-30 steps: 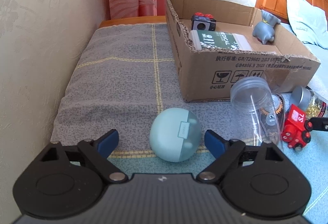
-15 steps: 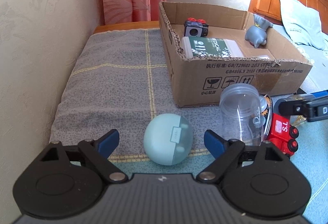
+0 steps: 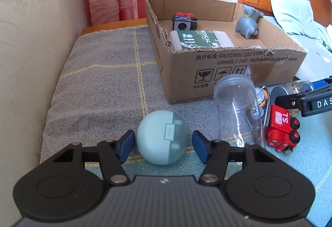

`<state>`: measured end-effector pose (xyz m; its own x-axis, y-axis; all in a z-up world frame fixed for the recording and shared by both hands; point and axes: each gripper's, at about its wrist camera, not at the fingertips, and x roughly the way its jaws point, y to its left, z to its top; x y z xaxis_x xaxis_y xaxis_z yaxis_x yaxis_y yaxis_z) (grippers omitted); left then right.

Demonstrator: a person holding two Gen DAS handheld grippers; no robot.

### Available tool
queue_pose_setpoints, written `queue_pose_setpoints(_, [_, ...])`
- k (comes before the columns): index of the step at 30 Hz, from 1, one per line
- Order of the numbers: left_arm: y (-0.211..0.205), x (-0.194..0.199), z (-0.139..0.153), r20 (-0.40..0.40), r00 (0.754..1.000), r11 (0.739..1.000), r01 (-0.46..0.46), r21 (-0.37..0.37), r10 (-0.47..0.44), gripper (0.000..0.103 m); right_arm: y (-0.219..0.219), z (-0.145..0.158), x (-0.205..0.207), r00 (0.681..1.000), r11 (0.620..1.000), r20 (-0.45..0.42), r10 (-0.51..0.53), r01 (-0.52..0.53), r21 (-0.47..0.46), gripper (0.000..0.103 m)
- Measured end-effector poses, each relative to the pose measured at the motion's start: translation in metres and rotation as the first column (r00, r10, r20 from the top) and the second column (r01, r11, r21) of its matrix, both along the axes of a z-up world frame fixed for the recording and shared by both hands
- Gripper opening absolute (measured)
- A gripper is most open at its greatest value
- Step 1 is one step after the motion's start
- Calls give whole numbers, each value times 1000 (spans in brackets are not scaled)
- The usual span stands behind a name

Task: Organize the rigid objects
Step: 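Close right gripper on gold capsule jar while left gripper closes on mint-green round case, then carry mint case into box and open left gripper while right tool carries capsule jar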

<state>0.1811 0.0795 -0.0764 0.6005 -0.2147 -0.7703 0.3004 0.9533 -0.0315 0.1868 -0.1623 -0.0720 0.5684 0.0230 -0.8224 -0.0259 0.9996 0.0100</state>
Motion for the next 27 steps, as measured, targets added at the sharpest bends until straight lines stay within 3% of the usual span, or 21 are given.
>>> queue_pose_setpoints(13, [-3,5,-2,9,1000,1000,2,-3,-2,59,3,-3,5,998,998,-23,-60,60,16,102])
queue_pose_setpoints(17, [-3,5,-1,11,1000,1000,0,6,0,52,5,-3,4,999,999,-30,-39,39,-1,96])
queue_pose_setpoints(27, [1,3,6,-15,1000,1000,-1,6,1,52,4,3,-3,999,999,-13,30,-31,-27,96])
